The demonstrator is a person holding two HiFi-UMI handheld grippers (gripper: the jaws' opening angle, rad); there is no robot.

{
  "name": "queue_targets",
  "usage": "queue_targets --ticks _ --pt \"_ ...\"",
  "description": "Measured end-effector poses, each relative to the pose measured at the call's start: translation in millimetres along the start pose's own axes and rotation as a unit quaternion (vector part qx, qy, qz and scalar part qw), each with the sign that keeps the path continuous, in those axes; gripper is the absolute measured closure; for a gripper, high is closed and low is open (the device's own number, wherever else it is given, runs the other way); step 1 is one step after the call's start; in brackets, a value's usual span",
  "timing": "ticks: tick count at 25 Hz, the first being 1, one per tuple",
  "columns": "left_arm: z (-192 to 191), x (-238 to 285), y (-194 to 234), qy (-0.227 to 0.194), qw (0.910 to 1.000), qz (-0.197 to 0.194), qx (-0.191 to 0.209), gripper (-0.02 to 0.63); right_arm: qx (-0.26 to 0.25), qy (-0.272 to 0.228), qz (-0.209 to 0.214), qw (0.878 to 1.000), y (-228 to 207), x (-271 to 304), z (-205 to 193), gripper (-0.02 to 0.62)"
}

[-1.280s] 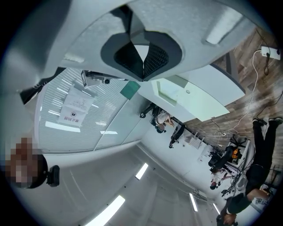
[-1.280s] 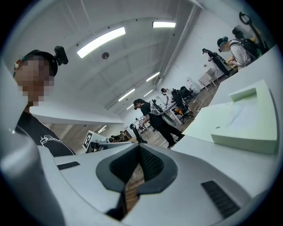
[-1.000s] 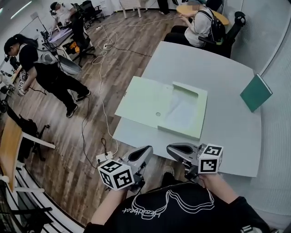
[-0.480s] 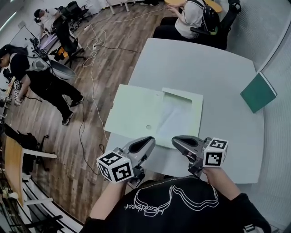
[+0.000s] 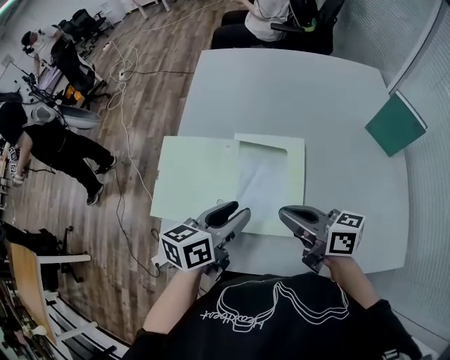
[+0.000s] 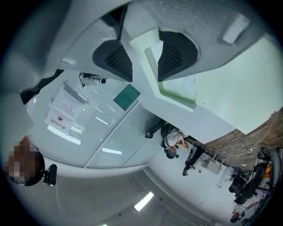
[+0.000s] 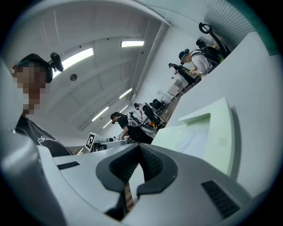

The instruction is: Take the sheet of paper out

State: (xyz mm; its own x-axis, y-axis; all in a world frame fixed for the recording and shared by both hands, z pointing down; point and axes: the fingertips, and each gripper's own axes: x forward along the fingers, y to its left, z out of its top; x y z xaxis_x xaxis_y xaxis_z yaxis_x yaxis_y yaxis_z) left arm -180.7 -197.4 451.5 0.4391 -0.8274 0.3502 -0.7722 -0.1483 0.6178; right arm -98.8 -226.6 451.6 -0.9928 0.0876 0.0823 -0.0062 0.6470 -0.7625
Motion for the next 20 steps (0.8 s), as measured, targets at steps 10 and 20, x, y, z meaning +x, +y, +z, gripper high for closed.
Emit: queue_targets --ticks 10,20 --pt "12 32 64 0.053 0.9984 0.018 0.009 0.397 0.044 -0.058 -0.074 0.995 -42 -14 10 0.588" --pt "-15 65 139 0.144 0.9874 0.037 -0.053 0.393 0.075 -0.103 -0.111 0.986 -63 -10 5 0.588"
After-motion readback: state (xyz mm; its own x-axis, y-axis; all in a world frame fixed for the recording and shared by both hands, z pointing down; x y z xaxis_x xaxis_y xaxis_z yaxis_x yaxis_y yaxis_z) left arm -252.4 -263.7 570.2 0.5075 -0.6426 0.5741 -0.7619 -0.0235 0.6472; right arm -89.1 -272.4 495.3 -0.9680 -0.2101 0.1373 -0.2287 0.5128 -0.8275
